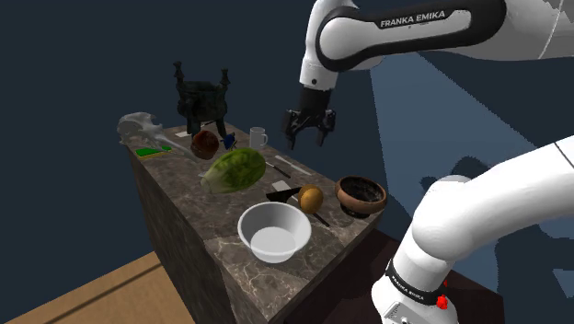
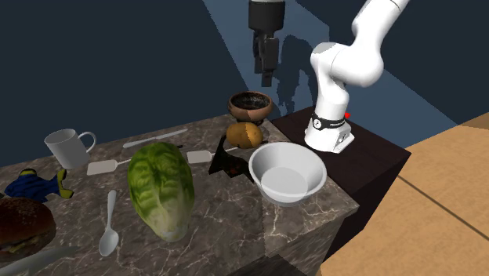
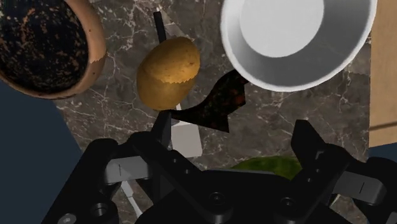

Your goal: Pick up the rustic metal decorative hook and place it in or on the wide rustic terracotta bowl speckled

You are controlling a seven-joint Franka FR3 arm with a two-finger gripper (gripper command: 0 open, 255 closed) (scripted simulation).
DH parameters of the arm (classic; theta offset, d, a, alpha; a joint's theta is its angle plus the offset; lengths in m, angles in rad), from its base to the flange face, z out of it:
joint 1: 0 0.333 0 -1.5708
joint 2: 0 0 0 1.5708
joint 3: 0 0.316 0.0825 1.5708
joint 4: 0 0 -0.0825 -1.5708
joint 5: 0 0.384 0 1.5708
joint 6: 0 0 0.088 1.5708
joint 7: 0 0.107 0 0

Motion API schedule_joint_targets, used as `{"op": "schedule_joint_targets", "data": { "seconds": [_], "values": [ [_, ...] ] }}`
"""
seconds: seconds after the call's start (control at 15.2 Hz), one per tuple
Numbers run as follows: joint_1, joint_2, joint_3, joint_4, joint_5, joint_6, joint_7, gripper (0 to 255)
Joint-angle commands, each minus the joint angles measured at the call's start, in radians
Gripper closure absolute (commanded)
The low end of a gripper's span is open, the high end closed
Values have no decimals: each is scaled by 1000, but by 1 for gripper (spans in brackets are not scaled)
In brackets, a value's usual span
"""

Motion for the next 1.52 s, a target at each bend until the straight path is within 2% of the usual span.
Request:
{"op": "schedule_joint_targets", "data": {
  "seconds": [0.0, 0.53, 0.86, 1.12, 1.45],
  "values": [
    [-16, 64, 41, -12, -7, 64, 78, 0],
    [-97, 353, 159, 3, -99, 261, 382, 0],
    [-142, 561, 197, 56, -210, 345, 598, 0],
    [-158, 730, 191, 120, -313, 384, 771, 0],
    [-158, 779, 178, 104, -346, 439, 803, 0]
  ]
}}
